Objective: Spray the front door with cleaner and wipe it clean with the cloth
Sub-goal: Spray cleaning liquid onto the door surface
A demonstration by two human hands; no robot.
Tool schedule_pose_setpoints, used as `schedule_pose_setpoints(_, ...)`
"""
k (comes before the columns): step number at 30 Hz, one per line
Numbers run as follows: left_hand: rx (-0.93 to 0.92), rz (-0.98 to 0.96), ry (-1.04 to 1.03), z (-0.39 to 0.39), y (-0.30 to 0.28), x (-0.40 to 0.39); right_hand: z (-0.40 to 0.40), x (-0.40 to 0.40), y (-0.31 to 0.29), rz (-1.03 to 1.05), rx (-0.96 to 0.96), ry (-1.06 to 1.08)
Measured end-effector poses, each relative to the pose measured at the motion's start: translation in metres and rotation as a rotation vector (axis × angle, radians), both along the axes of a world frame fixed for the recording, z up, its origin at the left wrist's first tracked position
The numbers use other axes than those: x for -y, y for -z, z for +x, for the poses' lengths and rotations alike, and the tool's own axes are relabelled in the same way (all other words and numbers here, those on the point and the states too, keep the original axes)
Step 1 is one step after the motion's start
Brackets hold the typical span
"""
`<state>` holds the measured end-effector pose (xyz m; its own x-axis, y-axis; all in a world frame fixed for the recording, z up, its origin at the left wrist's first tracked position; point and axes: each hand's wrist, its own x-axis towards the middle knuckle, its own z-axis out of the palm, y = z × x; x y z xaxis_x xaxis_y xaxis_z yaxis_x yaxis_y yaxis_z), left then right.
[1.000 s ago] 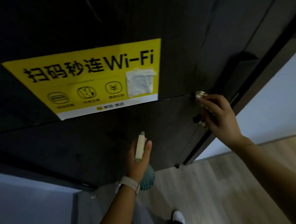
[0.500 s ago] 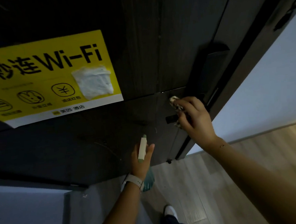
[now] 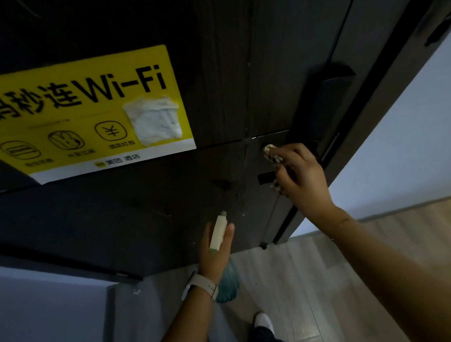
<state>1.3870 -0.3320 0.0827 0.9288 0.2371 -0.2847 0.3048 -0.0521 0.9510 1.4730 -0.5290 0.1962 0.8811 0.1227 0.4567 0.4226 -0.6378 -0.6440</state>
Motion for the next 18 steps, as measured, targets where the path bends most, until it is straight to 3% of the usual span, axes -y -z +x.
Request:
schedule_pose_setpoints(6, -0.066, -0.098, -0.189, -0.043, -0.013, -0.030, -0.023, -0.046, 0.000, 0.120, 0.038, -0.207)
schedule_pose_setpoints(9, 0.034, 0.095, -0.213, -0.065, -0.015, -0.051, -0.036, -0.085, 0.017, 0.205, -0.059, -0.299)
schedule_pose_setpoints(18, -0.111, 0.329, -0.407, -0.137, 0.000, -0.171, -0.079, -0.211, 0.073, 0.239, -0.361, -0.356)
